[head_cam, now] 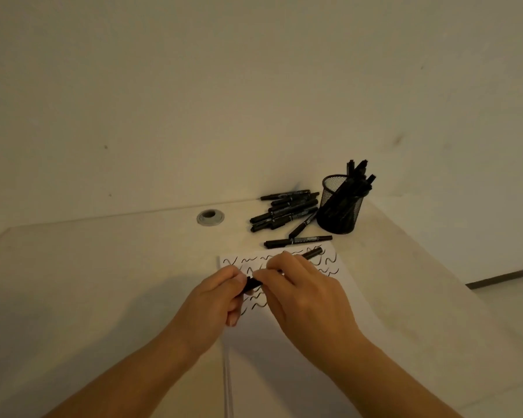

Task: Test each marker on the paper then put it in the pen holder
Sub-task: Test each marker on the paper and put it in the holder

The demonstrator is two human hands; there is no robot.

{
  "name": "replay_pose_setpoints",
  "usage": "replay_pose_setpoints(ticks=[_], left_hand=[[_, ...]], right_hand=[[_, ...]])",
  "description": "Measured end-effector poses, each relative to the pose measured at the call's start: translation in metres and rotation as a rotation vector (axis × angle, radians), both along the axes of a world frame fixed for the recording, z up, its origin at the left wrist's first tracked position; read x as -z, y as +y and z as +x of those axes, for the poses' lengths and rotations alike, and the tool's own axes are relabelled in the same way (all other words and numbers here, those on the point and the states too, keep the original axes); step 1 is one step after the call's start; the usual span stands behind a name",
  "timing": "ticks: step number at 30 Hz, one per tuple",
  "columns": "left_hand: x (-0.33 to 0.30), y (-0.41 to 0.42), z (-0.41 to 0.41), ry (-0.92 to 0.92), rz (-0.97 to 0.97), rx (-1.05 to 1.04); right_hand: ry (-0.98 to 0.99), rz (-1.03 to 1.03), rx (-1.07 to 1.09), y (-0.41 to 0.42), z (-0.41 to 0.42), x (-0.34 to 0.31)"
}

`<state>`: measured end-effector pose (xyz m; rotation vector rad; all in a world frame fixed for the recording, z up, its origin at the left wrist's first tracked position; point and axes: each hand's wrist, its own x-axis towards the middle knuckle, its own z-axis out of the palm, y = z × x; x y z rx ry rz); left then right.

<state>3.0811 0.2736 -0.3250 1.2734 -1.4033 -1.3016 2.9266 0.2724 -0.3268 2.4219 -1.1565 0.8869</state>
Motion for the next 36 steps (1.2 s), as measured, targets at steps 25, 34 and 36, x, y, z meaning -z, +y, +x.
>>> replay_pose_setpoints(ticks=[25,34,36], left_hand=[[0.006,-0.247,-0.051,-1.152,-0.352,0.029],[0.032,-0.285,-0.07,-1.269,-0.474,0.064],[0.037,-0.288,-0.073,-1.284,-0.454,0.077]], right_hand=[[-0.51,0.152,0.357,-0.157,-0.117,-0.069],[-0.508,0.292,0.32,-0.178,-0.121,-0.05],[-0.456,0.283,0.328,-0.18,-0.119,-0.047]])
